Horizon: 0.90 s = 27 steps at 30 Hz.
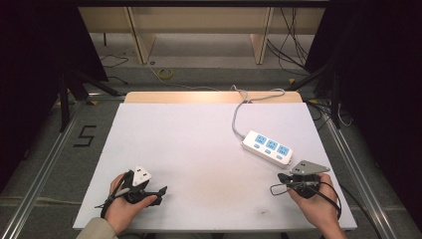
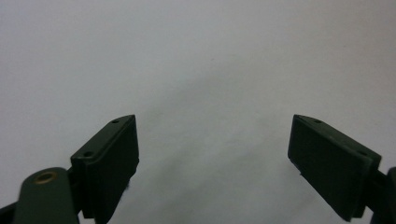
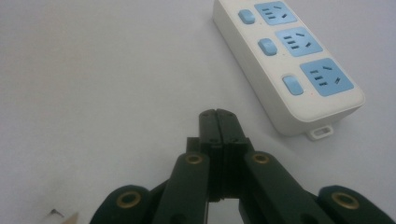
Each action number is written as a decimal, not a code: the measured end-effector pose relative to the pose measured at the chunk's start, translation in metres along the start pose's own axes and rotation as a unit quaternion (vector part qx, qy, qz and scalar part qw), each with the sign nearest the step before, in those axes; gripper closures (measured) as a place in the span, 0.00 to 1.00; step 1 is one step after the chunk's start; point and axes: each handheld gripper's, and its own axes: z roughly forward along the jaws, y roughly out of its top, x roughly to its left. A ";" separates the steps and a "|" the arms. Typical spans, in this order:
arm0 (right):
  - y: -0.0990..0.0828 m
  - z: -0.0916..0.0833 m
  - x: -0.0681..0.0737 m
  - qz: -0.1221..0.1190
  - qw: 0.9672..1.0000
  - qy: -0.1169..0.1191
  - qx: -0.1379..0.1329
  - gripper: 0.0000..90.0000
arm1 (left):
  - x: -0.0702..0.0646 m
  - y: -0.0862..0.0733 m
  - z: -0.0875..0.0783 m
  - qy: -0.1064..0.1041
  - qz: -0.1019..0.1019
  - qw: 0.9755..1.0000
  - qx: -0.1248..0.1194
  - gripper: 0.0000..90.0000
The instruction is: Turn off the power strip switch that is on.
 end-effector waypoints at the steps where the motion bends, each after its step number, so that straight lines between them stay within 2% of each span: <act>1: 0.001 0.000 -0.001 0.001 1.000 0.000 0.000 1.00 | 0.000 0.000 0.000 0.000 0.000 1.000 0.000 0.18; 27: 0.009 0.001 -0.007 0.012 1.000 -0.004 0.015 1.00 | 0.000 0.000 0.000 0.001 0.003 1.000 -0.002 0.18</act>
